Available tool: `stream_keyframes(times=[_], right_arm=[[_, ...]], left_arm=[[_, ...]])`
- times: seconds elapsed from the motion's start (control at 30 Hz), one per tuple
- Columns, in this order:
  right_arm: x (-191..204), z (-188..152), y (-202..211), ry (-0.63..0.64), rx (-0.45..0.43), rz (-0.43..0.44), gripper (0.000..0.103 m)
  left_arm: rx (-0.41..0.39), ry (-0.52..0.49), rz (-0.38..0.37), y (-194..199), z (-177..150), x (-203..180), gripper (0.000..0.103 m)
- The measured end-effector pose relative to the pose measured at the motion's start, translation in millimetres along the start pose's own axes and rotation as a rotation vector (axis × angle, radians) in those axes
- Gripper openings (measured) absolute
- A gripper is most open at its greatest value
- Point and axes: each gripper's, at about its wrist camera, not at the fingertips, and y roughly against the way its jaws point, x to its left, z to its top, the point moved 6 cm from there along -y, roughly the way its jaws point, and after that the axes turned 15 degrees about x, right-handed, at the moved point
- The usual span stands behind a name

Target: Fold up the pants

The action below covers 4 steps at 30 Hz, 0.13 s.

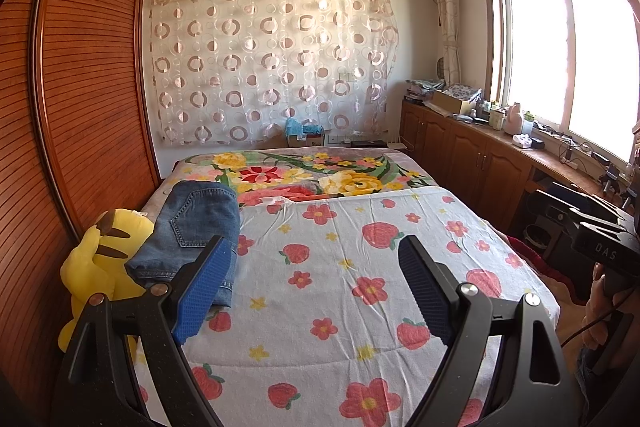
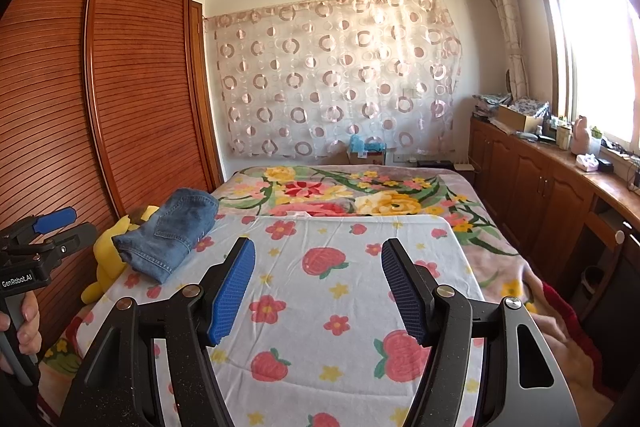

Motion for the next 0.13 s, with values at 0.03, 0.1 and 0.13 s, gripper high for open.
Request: stream_keyframes(times=[0.03,0.1,0.13], right_arm=[[0.3,0.1,0.0,0.0,0.0,0.0,0.068],[0.8,-0.4,-0.2,0.0,0.0,-0.001,0.068],[0.8,0.4,-0.3,-0.001,0.0,-0.001,0.068]], left_arm=[[-0.001,0.0,-0.001,-0.8,-0.1,1.0,0.086],[-0.001,0.0,-0.002,0.1,0.0,-0.1,0.086],[-0.001,-0.002,-0.002,0.6,0.3,-1.3,0.086]])
